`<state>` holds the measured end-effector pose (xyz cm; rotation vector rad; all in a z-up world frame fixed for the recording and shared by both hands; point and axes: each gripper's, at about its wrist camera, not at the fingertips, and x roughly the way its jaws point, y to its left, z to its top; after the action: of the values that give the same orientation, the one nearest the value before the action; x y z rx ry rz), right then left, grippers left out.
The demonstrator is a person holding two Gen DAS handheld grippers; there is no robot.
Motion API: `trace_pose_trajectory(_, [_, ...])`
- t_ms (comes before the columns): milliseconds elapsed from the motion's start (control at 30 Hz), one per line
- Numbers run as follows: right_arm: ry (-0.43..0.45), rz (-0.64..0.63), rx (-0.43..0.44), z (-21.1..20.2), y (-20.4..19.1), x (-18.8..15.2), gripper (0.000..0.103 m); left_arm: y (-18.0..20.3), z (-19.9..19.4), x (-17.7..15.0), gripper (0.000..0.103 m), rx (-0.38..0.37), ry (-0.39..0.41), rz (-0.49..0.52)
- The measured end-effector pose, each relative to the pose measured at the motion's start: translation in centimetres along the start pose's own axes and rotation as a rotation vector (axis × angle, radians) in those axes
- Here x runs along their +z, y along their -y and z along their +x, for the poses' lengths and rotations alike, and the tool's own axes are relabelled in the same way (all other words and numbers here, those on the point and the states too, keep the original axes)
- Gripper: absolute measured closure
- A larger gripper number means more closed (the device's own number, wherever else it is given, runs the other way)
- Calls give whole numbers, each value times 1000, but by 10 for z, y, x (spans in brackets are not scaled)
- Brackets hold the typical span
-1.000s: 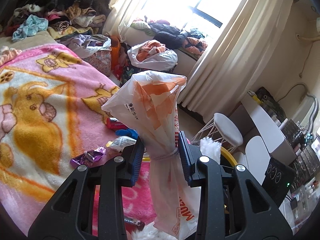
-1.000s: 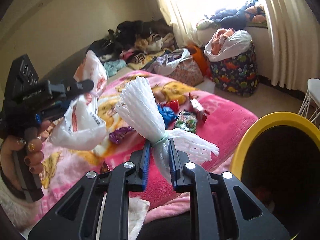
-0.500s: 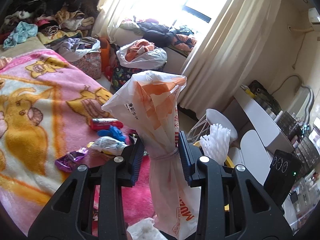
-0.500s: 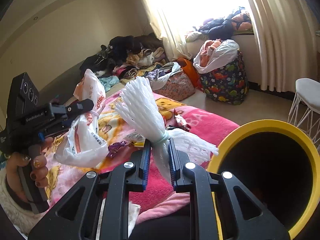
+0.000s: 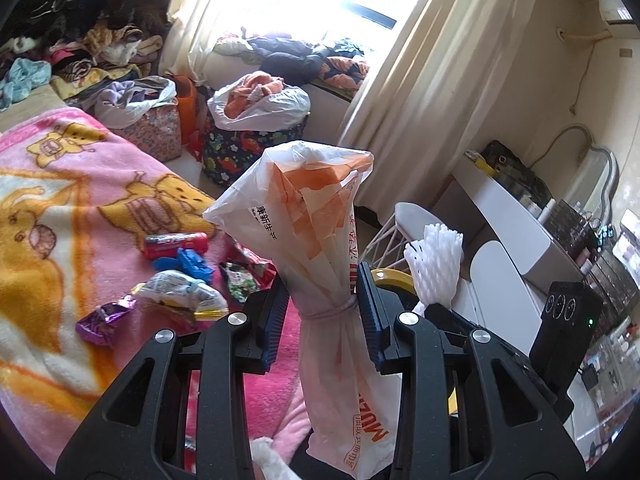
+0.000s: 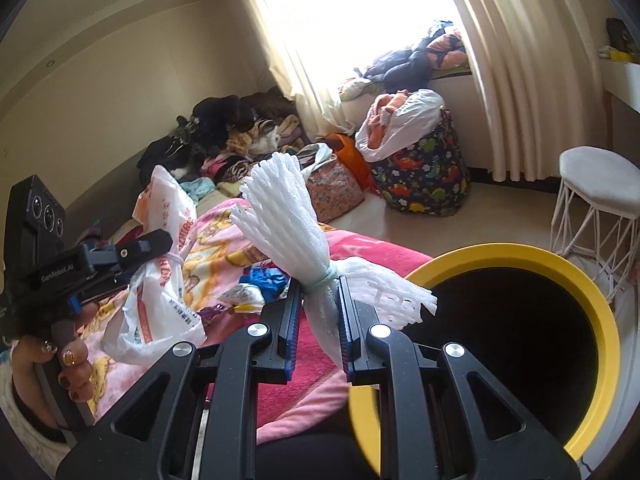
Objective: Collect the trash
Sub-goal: 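Carry both items over the yellow bin and open both tools to drop them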
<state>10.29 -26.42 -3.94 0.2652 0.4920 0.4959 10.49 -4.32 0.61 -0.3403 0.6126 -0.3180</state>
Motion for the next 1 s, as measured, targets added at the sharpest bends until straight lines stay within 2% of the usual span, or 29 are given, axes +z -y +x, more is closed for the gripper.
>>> trace_pose_trajectory(633, [32, 150, -110, -15, 60, -3, 87, 49, 45, -15, 76, -58, -69, 96])
trace_pose_trajectory(1000, [15, 268, -172, -16, 98, -18, 86, 71, 80, -29, 76, -92, -119, 132])
